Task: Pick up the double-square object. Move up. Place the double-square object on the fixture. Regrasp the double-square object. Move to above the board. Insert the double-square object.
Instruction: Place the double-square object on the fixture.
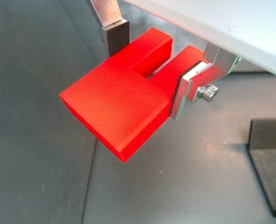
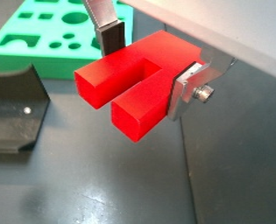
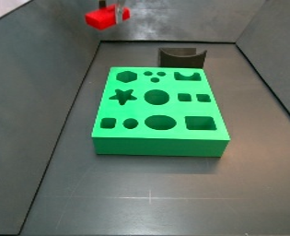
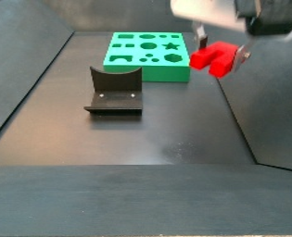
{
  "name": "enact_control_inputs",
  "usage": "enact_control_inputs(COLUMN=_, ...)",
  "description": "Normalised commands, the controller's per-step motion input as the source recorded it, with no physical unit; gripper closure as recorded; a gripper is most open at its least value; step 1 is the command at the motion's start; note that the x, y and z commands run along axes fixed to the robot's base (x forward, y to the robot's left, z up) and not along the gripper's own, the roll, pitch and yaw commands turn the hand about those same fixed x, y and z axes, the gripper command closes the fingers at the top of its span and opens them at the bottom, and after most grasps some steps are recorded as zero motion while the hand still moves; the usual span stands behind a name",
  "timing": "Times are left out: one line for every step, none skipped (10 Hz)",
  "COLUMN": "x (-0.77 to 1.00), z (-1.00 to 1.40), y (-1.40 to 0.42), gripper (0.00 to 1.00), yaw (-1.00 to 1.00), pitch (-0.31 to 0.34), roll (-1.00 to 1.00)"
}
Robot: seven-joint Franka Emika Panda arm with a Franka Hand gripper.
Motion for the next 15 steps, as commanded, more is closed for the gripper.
enact_control_inputs(x=-0.01, z=0.75, y=0.0, gripper=1.0, yaw=-0.01, pitch=0.041, roll=0.0)
enact_control_inputs(x=-0.01, z=0.58, y=0.0, gripper=1.0, yaw=-0.01, pitch=0.053, roll=-0.01)
enact_control_inputs(x=0.01, z=0.37, y=0.0, gripper=1.0, yaw=-0.01, pitch=0.068, roll=-0.01)
enact_control_inputs(x=0.01, z=0.26, y=0.01, gripper=1.0, yaw=-0.01, pitch=0.075, roll=-0.01)
enact_control_inputs(x=1.0, z=0.05, y=-0.68, gripper=1.0, yaw=1.0, pitch=-0.116, roll=0.03)
enact_control_inputs(x=1.0, z=0.01, y=-0.67, gripper=1.0, yaw=1.0, pitch=-0.112, roll=0.03)
enact_control_inputs(x=1.0, z=0.0, y=-0.6, gripper=1.0, yaw=1.0, pitch=-0.112, roll=0.04)
enact_control_inputs(x=1.0, z=-0.01, y=-0.51, gripper=1.0, yaw=1.0, pitch=-0.115, roll=0.03)
enact_control_inputs(x=1.0, z=-0.02, y=-0.43, gripper=1.0, yaw=1.0, pitch=-0.115, roll=0.03)
enact_control_inputs(x=1.0, z=-0.02, y=-0.4, gripper=1.0, yaw=1.0, pitch=-0.113, roll=0.03)
enact_control_inputs(x=1.0, z=-0.02, y=-0.33, gripper=1.0, yaw=1.0, pitch=-0.111, roll=0.03)
enact_control_inputs(x=1.0, z=-0.03, y=-0.27, gripper=1.0, yaw=0.96, pitch=-0.107, roll=0.04)
enact_control_inputs(x=1.0, z=-0.04, y=-0.23, gripper=1.0, yaw=0.71, pitch=-0.079, roll=0.04)
enact_control_inputs(x=1.0, z=-0.03, y=-0.2, gripper=1.0, yaw=0.55, pitch=-0.06, roll=0.04)
enact_control_inputs(x=1.0, z=-0.04, y=-0.14, gripper=1.0, yaw=0.31, pitch=-0.038, roll=0.05)
